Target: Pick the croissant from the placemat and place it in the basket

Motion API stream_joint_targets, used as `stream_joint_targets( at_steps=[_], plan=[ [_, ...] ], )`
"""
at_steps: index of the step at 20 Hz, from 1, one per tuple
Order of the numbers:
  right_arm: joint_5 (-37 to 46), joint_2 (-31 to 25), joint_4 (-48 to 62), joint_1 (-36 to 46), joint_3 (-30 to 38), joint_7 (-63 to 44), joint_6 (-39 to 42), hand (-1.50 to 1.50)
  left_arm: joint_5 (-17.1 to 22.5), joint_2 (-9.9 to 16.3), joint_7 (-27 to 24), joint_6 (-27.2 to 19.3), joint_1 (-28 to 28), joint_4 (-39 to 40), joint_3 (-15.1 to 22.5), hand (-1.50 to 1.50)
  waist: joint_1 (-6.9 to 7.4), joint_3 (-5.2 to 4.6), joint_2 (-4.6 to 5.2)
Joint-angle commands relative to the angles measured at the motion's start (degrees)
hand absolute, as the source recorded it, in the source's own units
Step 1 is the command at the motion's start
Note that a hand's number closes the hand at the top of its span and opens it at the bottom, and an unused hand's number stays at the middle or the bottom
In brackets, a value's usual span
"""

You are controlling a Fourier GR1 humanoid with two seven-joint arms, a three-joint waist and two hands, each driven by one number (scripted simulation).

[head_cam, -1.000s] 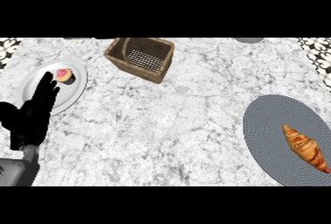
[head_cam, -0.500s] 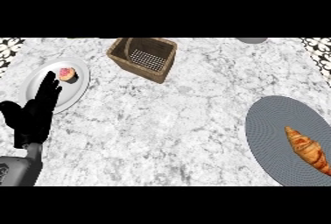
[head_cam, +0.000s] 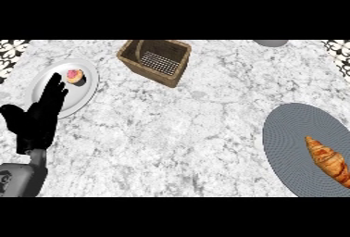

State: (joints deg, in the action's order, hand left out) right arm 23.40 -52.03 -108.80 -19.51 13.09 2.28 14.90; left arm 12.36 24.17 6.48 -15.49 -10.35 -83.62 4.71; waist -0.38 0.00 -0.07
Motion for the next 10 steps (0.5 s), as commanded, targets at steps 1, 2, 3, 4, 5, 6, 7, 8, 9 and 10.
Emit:
stream_joint_targets(
  at_steps=[1, 2, 3, 4, 5, 6, 7, 8, 9, 10],
  plan=[
    [3.54, 4.31, -0.51, 1.88, 0.08, 0.51, 3.17, -1.5, -1.98, -2.03, -2.05, 1.29, -0.43, 2.48, -1.52, 0.0, 0.1, -0.01, 0.05],
    [6.21, 6.39, 5.82, 2.92, -2.62, 4.66, -1.68, -1.5, -1.25, -1.68, -1.14, 1.95, -2.12, 4.98, -1.8, 0.0, 0.22, 0.01, 0.14],
    [5.37, 4.93, 7.81, 5.28, -0.64, 5.93, 1.71, -1.5, -2.89, -2.79, -1.1, 0.98, 0.46, 0.19, -0.57, 0.0, 0.42, 0.01, 0.07],
    [8.91, 6.76, 11.68, 4.01, -2.93, 10.13, -2.96, -1.5, -1.77, -1.49, 2.57, 1.38, -0.13, -1.69, -0.93, 0.0, 0.54, 0.05, 0.07],
    [9.02, 6.86, 12.79, 4.56, -2.53, 11.8, -2.67, -1.5, -2.66, -3.17, -2.09, 2.16, -4.37, 6.66, -1.8, 0.0, 0.11, 0.02, 0.17],
    [9.16, 8.19, 8.69, 1.46, -1.04, 10.82, -1.99, -1.5, -1.79, -0.69, -2.27, 4.2, 3.68, -1.14, -2.79, 0.0, 0.3, 0.01, -0.02],
    [8.57, 7.57, 11.62, 0.84, 1.18, 15.26, -2.72, -1.5, -2.09, -1.4, -3.93, 3.99, 3.78, 1.3, -3.38, 0.0, 0.18, 0.01, 0.01],
    [12.24, 10.5, 14.57, 6.72, -3.93, 12.84, -4.75, -1.5, -1.97, -1.1, 1.51, 3.72, -0.55, -0.08, -3.32, 0.0, 0.54, 0.03, 0.09],
    [12.25, 11.44, 10.08, 2.25, -1.98, 13.91, -5.05, -1.5, -4.51, -3.49, 1.76, 0.83, -1.77, 0.27, -1.98, 0.0, 0.04, 0.01, 0.02],
    [13.42, 11.07, 16.94, 4.63, -0.84, 17.94, -6.8, -1.5, -2.51, -2.53, -0.88, 4.1, 1.01, 0.54, -3.8, 0.0, 0.33, 0.02, 0.06]
  ],
)
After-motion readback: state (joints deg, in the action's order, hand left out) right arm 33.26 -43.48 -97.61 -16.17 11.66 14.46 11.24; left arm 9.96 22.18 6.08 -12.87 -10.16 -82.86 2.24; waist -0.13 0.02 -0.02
